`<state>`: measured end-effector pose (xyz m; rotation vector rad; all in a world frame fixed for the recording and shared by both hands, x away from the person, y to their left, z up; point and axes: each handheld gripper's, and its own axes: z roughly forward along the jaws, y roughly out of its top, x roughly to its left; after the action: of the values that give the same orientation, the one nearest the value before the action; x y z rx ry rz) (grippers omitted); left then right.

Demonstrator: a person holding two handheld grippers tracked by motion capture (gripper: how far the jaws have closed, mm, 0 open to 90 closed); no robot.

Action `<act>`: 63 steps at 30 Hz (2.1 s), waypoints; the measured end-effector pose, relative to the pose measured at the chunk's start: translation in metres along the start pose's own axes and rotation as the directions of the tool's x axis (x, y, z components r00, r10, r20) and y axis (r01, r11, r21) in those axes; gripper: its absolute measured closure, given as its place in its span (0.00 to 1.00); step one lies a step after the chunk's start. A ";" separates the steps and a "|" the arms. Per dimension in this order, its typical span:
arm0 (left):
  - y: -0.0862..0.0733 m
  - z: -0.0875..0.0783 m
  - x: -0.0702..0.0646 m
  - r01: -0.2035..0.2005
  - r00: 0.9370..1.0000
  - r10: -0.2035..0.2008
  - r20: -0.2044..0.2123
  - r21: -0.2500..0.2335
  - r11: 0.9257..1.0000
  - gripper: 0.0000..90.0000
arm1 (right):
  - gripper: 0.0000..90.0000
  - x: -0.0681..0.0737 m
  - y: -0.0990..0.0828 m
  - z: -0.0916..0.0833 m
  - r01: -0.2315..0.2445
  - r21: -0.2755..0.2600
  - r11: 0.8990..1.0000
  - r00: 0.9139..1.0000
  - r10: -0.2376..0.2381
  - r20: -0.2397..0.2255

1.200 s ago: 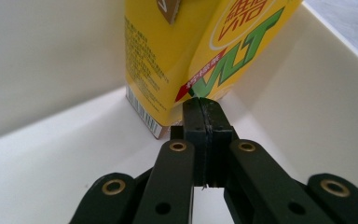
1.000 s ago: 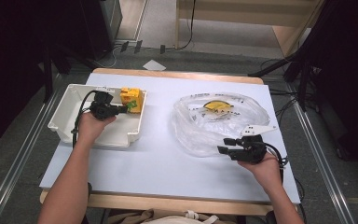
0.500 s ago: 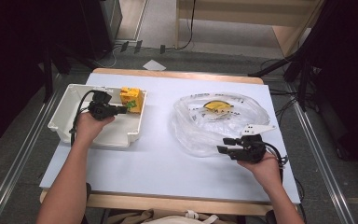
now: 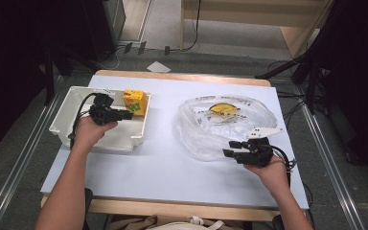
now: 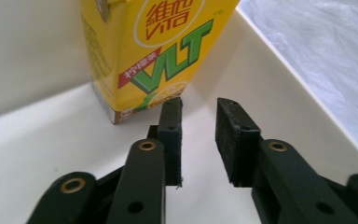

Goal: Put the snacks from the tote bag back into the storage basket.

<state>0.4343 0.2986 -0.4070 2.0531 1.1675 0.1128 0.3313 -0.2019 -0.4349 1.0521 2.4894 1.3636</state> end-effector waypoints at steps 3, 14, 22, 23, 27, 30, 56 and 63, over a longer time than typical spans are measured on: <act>0.001 -0.004 -0.004 -0.012 1.000 0.012 0.004 0.000 1.000 0.73 | 0.61 0.000 0.000 0.000 0.000 -0.002 1.000 1.000 0.000 -0.002; 0.006 -0.010 -0.025 -0.065 0.998 0.065 0.014 0.011 0.998 0.60 | 0.61 0.000 0.002 0.001 0.006 -0.002 1.000 1.000 -0.006 -0.007; 0.009 -0.012 -0.042 -0.095 0.995 0.095 0.026 0.013 0.995 0.54 | 0.61 0.000 0.002 0.001 0.006 -0.002 1.000 1.000 -0.006 -0.009; 0.009 -0.012 -0.044 -0.098 0.995 0.098 0.027 0.012 0.995 0.53 | 0.61 0.000 0.002 0.002 0.006 -0.001 1.000 1.000 -0.006 -0.009; 0.011 -0.012 -0.054 -0.117 0.992 0.116 0.043 0.015 0.993 0.52 | 0.61 0.001 0.002 0.002 0.007 -0.001 1.000 1.000 -0.007 -0.009; 0.013 -0.012 -0.063 -0.135 0.989 0.135 0.056 0.010 0.991 0.51 | 0.61 0.001 0.003 0.002 0.007 -0.002 1.000 1.000 -0.007 -0.012; 0.016 0.021 -0.134 -0.299 0.947 0.291 0.137 0.039 0.954 0.48 | 0.60 0.006 0.004 0.004 0.031 -0.017 0.999 0.999 -0.031 -0.036; 0.008 0.027 -0.147 -0.321 0.939 0.312 0.142 0.044 0.946 0.47 | 0.59 0.008 0.005 0.005 0.031 -0.019 0.999 0.999 -0.032 -0.044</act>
<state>0.3662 0.1685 -0.3802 2.2577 0.7613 0.0909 0.3299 -0.1919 -0.4324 0.9852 2.5087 1.4135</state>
